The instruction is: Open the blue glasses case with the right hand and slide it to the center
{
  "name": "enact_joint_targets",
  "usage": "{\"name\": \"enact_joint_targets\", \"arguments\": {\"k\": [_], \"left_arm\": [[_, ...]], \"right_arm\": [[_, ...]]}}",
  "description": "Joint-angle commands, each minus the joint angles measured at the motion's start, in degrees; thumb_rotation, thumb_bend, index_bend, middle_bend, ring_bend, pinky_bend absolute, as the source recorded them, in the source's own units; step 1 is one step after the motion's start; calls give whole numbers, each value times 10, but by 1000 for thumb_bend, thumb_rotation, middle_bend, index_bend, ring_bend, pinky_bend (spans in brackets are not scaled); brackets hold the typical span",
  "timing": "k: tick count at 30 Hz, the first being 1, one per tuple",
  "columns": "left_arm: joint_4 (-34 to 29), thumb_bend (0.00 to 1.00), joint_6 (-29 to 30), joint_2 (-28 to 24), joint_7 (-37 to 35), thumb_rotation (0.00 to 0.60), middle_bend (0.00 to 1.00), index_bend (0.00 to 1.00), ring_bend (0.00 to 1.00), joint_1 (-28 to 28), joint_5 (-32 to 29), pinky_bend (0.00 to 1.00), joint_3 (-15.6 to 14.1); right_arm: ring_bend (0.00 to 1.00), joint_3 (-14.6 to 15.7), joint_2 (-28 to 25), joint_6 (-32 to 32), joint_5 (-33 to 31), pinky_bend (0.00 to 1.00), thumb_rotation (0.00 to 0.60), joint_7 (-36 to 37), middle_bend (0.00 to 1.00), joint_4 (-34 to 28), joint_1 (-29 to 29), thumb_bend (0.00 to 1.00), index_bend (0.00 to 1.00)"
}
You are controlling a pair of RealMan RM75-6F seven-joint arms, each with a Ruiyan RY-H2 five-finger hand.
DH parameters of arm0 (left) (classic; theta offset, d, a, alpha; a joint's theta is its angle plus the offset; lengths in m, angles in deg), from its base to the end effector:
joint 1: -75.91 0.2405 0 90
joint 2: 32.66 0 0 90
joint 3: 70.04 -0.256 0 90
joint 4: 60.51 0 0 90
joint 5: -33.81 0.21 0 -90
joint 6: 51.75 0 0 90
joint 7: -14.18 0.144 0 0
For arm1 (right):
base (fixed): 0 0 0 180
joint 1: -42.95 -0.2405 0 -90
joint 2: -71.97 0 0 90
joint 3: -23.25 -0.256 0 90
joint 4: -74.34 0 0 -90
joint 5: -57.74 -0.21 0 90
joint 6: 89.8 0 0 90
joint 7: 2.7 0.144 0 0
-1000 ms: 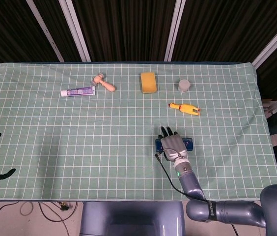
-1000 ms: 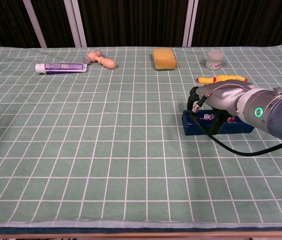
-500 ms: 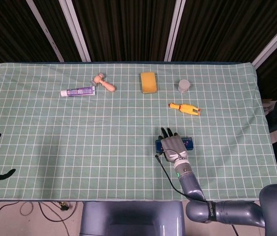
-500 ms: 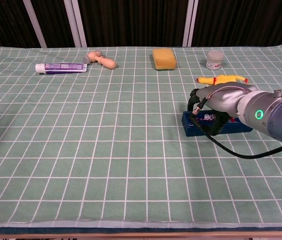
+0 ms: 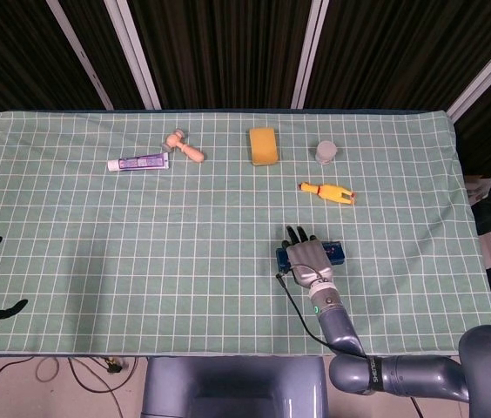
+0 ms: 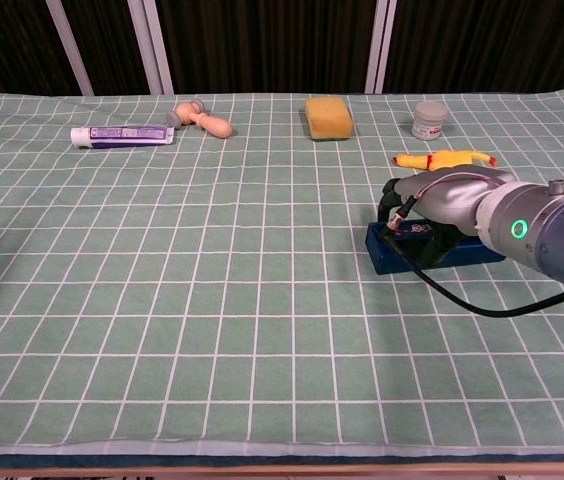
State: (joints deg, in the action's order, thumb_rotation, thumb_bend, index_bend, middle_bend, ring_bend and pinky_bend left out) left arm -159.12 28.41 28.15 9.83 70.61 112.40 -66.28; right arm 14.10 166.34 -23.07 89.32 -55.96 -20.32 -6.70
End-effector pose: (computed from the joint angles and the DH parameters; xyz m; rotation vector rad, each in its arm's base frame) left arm -0.3119 0.1839 0.1640 -1.2740 -1.1030 -0.9084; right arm -0.1255 -0.3209 -0.0458 1.8354 -0.9275 0.5239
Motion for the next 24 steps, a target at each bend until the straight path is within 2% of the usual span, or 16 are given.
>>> {"name": "enact_joint_targets", "arguments": {"k": [1, 9, 15, 20, 24], "left_arm": [[-1, 0, 0, 0, -1, 600, 0, 0, 0, 0, 0, 0, 0], [-1, 0, 0, 0, -1, 600, 0, 0, 0, 0, -1, 0, 0], [-1, 0, -1, -1, -3, 600, 0, 0, 0, 0, -4, 0, 2], [-1, 0, -3, -1, -3, 600, 0, 0, 0, 0, -4, 0, 0], [-2, 0, -3, -1, -2, 600, 0, 0, 0, -1, -3, 0, 0]], "right_arm": [[0, -1, 2, -1, -3, 251, 600, 0, 0, 4, -2, 704, 272], [0, -11, 16, -12, -14, 251, 600, 0, 0, 34, -14, 702, 272], [0, -36, 39, -27, -16, 251, 600, -14, 0, 87, -47, 695, 266], [0, -59, 57, -35, 2, 251, 600, -24, 0, 134, -81, 609, 252], [0, -72, 55, -31, 7, 251, 600, -29, 0, 125, -93, 555, 221]]}}
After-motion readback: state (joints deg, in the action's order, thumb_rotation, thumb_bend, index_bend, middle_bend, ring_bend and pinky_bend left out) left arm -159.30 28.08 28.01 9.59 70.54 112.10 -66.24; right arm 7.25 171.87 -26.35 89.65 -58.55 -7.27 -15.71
